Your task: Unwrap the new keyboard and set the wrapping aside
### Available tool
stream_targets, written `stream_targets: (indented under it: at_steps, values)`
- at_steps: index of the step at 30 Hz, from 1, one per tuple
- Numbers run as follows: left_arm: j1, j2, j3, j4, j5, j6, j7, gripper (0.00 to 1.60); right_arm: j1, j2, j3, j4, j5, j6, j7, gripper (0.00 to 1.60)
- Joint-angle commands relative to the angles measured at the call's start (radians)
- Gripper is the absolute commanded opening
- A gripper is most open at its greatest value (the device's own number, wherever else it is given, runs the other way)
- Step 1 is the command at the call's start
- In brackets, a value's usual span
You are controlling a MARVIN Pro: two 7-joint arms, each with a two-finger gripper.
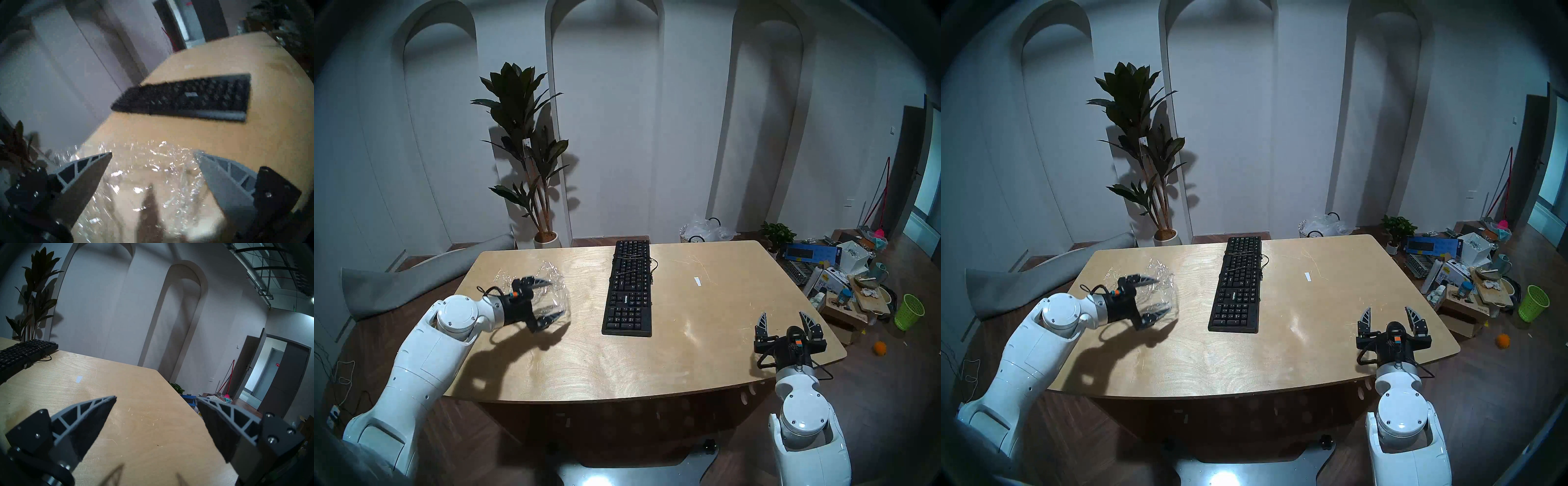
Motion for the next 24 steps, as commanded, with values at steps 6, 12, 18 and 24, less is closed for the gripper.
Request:
stream_targets:
  at_steps: [6,12,18,24]
  values:
    - [-0.136,0.151,-0.083,-0.025,0.224,-0.031,-0.078,1.60,0.009,0.001,-0.002,-0.012,0.000,-0.005,0.000,1.60]
    - [-0.170,0.202,-0.073,-0.110,0.315,-0.073,-0.083,1.60,0.010,0.001,-0.002,-0.013,0.000,-0.006,-0.001,1.60]
    - [-0.216,0.250,-0.056,-0.186,0.437,-0.140,-0.086,1.60,0.010,0.001,-0.002,-0.015,0.000,-0.007,-0.001,1.60]
    - [-0.290,0.249,-0.082,-0.305,0.538,-0.200,-0.021,1.60,0.011,0.001,-0.002,-0.015,-0.001,-0.007,-0.001,1.60]
